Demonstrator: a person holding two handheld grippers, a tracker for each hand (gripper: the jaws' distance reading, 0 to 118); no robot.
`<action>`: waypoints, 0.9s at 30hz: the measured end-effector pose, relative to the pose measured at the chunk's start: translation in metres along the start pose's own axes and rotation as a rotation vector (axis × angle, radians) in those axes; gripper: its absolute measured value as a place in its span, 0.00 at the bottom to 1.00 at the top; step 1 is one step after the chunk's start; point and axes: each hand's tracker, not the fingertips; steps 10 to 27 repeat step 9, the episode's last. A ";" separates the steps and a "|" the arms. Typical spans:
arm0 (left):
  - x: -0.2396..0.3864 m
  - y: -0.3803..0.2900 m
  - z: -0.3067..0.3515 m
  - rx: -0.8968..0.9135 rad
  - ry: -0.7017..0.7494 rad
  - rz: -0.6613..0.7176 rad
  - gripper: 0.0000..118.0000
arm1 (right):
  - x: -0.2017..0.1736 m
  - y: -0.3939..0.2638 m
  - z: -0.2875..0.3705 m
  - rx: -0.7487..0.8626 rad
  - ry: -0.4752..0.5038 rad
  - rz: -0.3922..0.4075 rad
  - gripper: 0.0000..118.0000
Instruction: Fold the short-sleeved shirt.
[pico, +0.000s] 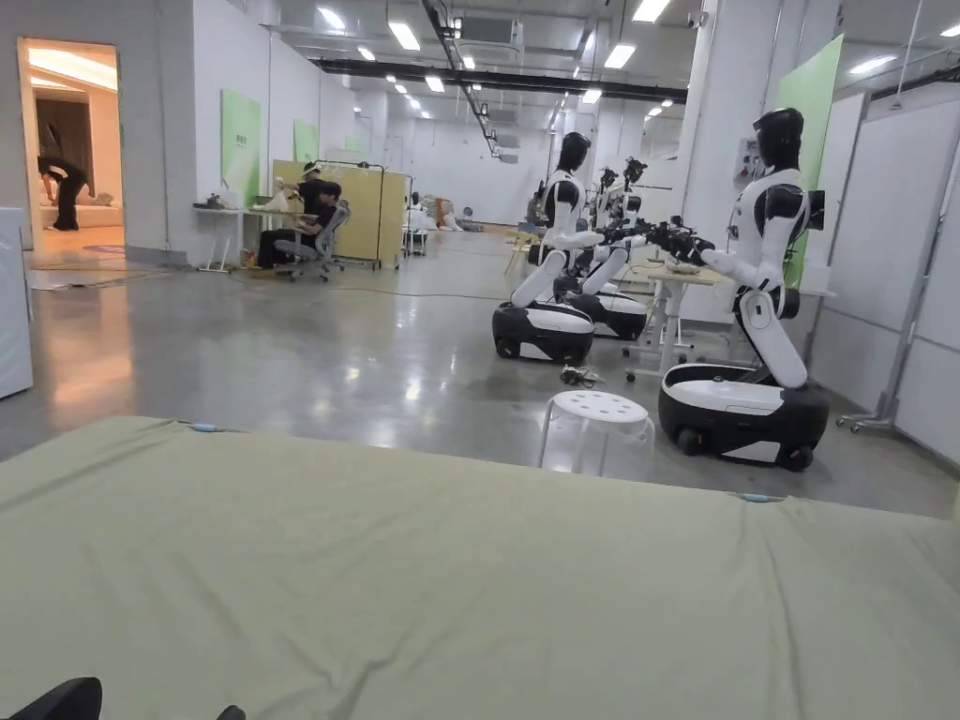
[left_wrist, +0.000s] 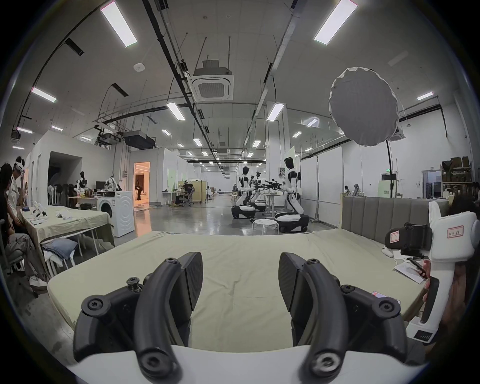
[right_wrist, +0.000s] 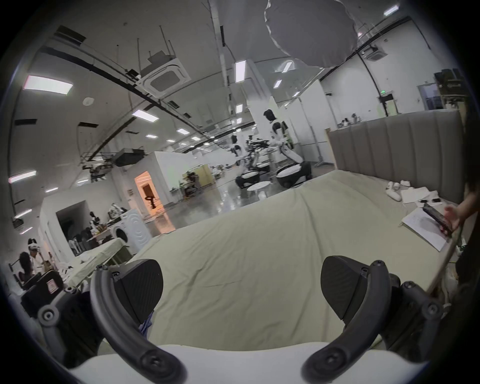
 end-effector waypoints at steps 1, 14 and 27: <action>0.000 0.000 0.000 -0.001 -0.001 0.004 0.51 | -0.001 0.000 -0.001 -0.004 0.020 -0.005 1.00; -0.002 -0.004 -0.003 -0.002 -0.002 0.022 0.51 | -0.001 -0.004 0.006 0.038 0.156 0.035 1.00; -0.002 -0.004 -0.003 -0.002 -0.002 0.022 0.51 | -0.001 -0.004 0.006 0.038 0.156 0.035 1.00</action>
